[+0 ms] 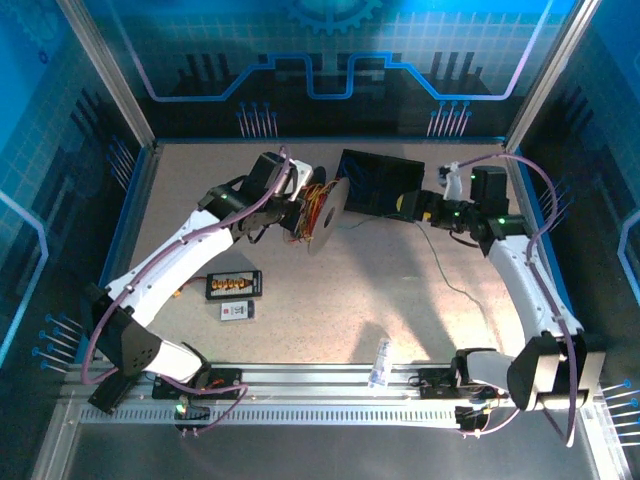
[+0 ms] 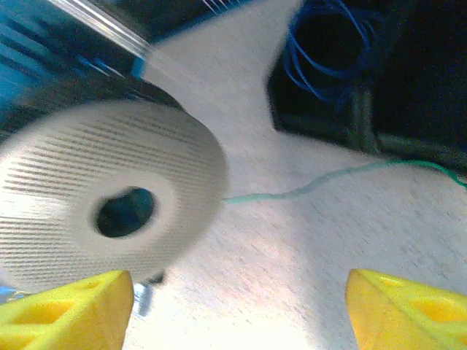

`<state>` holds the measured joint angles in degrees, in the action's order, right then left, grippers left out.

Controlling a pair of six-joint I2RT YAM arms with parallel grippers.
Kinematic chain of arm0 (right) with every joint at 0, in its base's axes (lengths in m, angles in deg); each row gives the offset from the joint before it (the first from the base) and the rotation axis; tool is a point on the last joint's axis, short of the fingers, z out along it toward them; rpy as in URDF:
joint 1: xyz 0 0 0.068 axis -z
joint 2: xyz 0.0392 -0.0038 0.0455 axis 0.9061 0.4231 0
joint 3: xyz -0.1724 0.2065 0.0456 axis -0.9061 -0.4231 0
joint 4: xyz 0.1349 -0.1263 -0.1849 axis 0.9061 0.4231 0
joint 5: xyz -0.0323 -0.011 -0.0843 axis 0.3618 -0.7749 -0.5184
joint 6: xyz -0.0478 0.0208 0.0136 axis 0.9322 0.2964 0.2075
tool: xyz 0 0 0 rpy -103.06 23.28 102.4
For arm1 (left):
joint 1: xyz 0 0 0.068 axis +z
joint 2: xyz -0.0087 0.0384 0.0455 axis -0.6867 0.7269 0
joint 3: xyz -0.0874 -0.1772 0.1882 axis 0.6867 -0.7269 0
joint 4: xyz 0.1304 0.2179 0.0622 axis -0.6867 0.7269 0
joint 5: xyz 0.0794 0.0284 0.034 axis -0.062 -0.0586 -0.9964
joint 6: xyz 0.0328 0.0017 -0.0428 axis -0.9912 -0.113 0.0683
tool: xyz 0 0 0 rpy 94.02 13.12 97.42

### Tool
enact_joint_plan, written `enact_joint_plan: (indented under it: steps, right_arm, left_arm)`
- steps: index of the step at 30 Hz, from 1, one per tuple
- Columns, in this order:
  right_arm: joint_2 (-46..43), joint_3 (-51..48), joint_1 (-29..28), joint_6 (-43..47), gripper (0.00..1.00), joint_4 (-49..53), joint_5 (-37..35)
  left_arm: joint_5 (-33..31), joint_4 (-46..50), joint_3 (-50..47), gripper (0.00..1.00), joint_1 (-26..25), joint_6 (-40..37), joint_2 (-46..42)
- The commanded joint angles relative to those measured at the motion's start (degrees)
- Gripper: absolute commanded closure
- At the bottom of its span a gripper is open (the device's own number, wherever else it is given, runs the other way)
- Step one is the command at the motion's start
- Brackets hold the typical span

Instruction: Wrap the cables

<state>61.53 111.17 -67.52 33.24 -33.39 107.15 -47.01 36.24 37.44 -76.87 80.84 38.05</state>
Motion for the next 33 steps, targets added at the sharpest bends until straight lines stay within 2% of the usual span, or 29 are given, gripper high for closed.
enact_joint_plan:
  steps: [1, 3, 5, 10, 21, 25, 30, 33]
  right_arm:
    - [4.4, 5.4, -4.6, 11.1, 0.26, 11.9, -13.3]
    - [7.7, 8.2, -7.2, 14.3, 0.3, 15.4, -19.5]
    - [11.2, 10.9, -8.8, 16.8, 0.32, 18.7, -21.8]
    - [19.2, 16.5, -10.7, 20.6, 0.32, 25.3, -31.1]
    - [30.0, 22.8, -6.7, 24.5, 0.26, 28.6, -34.0]
    - [31.7, 23.0, -5.3, 25.0, 0.24, 28.1, -32.1]
    - [34.3, 21.9, -4.5, 24.8, 0.25, 28.1, -29.9]
    - [36.4, 21.6, -3.8, 24.4, 0.29, 28.1, -28.2]
  left_arm:
    - [2.7, -5.4, 0.3, 1.0, -0.2, -2.3, -4.1]
    - [3.0, -5.1, 0.1, 1.0, -0.2, -3.1, -4.0]
    - [3.5, -4.9, 0.1, 1.0, -0.2, -3.7, -3.6]
    - [5.1, -4.5, 0.3, 1.0, -0.2, -3.9, -2.9]
    - [5.7, -4.3, 0.0, 1.0, -0.3, -4.5, -2.0]
    - [6.1, -4.3, 0.0, 1.0, -0.2, -4.5, -1.3]
    - [6.0, -4.5, 0.2, 1.0, -0.2, -4.6, -0.6]
    - [6.1, -4.4, 0.3, 1.0, -0.2, -4.6, -0.3]
